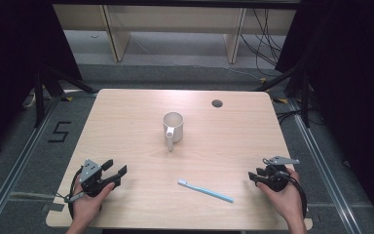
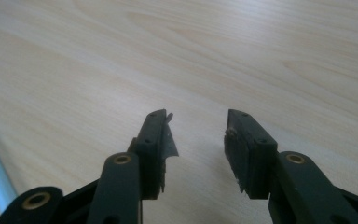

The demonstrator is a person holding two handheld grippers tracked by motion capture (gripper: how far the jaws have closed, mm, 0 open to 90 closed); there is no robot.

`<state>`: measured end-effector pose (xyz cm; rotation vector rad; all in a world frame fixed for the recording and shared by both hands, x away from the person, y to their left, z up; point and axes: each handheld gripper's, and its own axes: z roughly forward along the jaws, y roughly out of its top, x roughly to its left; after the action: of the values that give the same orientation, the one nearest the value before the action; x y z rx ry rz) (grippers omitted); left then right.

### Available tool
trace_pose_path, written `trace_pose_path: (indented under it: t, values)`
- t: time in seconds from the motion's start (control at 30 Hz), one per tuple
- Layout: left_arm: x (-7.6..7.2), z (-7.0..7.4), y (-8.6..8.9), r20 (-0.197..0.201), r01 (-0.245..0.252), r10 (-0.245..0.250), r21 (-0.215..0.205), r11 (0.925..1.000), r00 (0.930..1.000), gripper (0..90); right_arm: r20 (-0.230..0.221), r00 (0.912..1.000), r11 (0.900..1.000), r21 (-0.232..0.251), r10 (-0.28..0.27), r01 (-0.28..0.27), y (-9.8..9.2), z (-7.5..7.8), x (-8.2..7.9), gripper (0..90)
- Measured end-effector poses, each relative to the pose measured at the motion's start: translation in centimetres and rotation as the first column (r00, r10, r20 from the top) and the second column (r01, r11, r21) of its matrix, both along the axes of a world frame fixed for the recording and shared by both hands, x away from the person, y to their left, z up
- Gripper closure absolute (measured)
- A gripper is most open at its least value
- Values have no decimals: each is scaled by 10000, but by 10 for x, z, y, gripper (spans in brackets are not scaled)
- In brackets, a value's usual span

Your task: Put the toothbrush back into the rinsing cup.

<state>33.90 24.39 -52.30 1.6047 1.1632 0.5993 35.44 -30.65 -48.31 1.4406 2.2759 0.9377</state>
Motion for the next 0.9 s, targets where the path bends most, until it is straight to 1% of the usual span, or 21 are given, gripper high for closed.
trace_pose_path:
  t: [0.07,0.1,0.13,0.17,0.2,0.23,0.3,0.33,0.4,0.43,0.47,0.5,0.53,0.57,0.6,0.7,0.73,0.77,0.83,0.87,0.9]
  values:
    - [0,1,0,-105,-41,42,30,10000,9999,350,-34,9999,9998,-159,113,-114,2,3,0,567]
    - [0,1,0,-176,-81,82,61,9999,9998,352,-132,9978,9977,-163,652,-654,3,3,2,561]
    - [1,0,0,-137,-81,81,2,10000,9999,352,-200,9978,9971,-423,630,-638,6,5,2,557]
    - [1,0,0,-126,-61,61,11,10000,9999,352,-288,9950,9936,-575,958,-973,9,6,2,553]
    - [1,1,-1,-170,-79,81,92,9999,9998,352,-338,9939,9924,-605,1052,-1071,12,6,2,552]
    - [1,0,-1,-151,-82,83,91,9999,9999,352,-705,9907,9908,-604,1167,-1210,15,9,2,551]
    - [0,0,-1,-10,-23,23,17,10000,10000,350,-929,9822,9820,-803,1631,-1707,20,14,3,551]
    - [-1,0,0,13,-21,21,56,10000,10000,348,-1212,9785,9815,-740,1669,-1765,24,16,3,551]
    - [-2,0,0,62,22,-21,-137,9999,10000,346,-1033,9692,9643,-1218,2234,-2353,25,20,8,553]
    - [-2,0,0,39,38,-37,-115,9999,10000,346,-1125,9677,9629,-1253,2257,-2391,27,23,9,553]
    - [-3,1,0,-22,7,-7,5,10000,10000,345,-1452,9661,9670,-1098,2133,-2300,30,26,9,553]
    - [-3,1,0,-22,7,-7,5,10000,10000,346,-1452,9661,9670,-1098,2133,-2300,30,26,9,553]
    - [-3,1,0,4,40,-40,50,10000,10000,346,-1456,9643,9613,-1339,2211,-2406,31,30,14,555]
    - [-3,0,-1,64,70,-70,5,10000,10000,346,-1759,9645,9664,-1308,1969,-2211,33,32,13,557]
    - [-2,0,-1,74,108,-108,-23,9999,9999,346,-1692,9628,9613,-1430,2108,-2356,34,33,15,558]
    - [-3,0,-1,-33,35,-35,54,10000,10000,348,-1684,9523,9442,-1692,2547,-2824,38,39,20,560]
    - [-2,0,-1,-7,46,-46,10,10000,10000,348,-1953,9473,9400,-1805,2541,-2894,41,41,21,563]
    - [-2,0,-1,-52,21,-21,48,10000,10000,348,-1908,9415,9306,-1899,2777,-3129,42,41,23,565]
    - [-2,0,0,-67,32,-32,24,10000,10000,348,-2079,9291,9136,-2105,3059,-3479,46,45,25,573]
    - [-2,0,0,-73,38,-38,23,10000,10000,348,-2272,9218,9083,-2105,3141,-3614,49,46,25,576]
    - [-2,0,0,-81,43,-43,19,10000,10000,348,-2378,9205,9054,-2216,3099,-3621,51,47,26,580]
